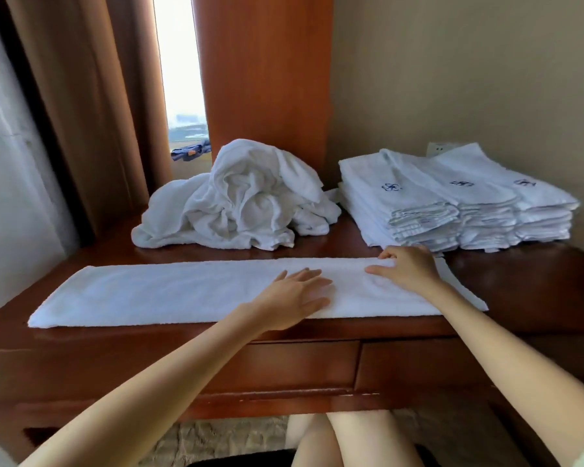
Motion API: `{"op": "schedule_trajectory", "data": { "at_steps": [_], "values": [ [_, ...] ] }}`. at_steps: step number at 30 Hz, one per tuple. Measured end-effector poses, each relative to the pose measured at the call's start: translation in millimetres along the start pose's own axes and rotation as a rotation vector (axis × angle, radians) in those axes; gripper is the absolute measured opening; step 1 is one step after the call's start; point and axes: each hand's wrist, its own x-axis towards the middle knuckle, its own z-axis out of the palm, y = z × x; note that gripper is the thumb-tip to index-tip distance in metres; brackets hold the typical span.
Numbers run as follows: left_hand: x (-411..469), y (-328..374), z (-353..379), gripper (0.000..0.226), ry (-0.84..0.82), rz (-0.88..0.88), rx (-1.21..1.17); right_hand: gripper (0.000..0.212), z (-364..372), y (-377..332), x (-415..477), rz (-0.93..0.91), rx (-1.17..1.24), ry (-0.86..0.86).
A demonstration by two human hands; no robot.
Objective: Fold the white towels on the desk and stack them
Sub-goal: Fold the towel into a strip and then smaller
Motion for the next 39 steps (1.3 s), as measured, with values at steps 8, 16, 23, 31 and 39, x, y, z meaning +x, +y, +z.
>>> {"op": "schedule_trajectory", "data": {
  "at_steps": [8,16,23,31,39],
  "values": [
    [56.4,54.1,29.0,0.056,-0.033,0.161,-0.006,0.036,-45.6,92.1,-13.5,0.222,0.535,-0.038],
    [75.9,67.9,38.4,0.062,-0.076,0.211,0.02,0.048,-38.5,99.9,-12.7,0.268,0.484,-0.077],
    [68.7,73.2,41.3,0.059,-0.064,0.311,0.065,0.021,-44.8,104.3,-37.8,0.335,0.2,0.118],
    [72.1,76.4,35.7,0.056,-0.066,0.231,-0.145,0.03,-50.5,80.4,-47.6,0.379,-0.15,0.147],
    [85.0,73.3,50.5,0.051,0.019,0.016,0.063,0.044,4.0,0.9,-45.7,-0.09,-0.044,-0.104]
  ]
}}
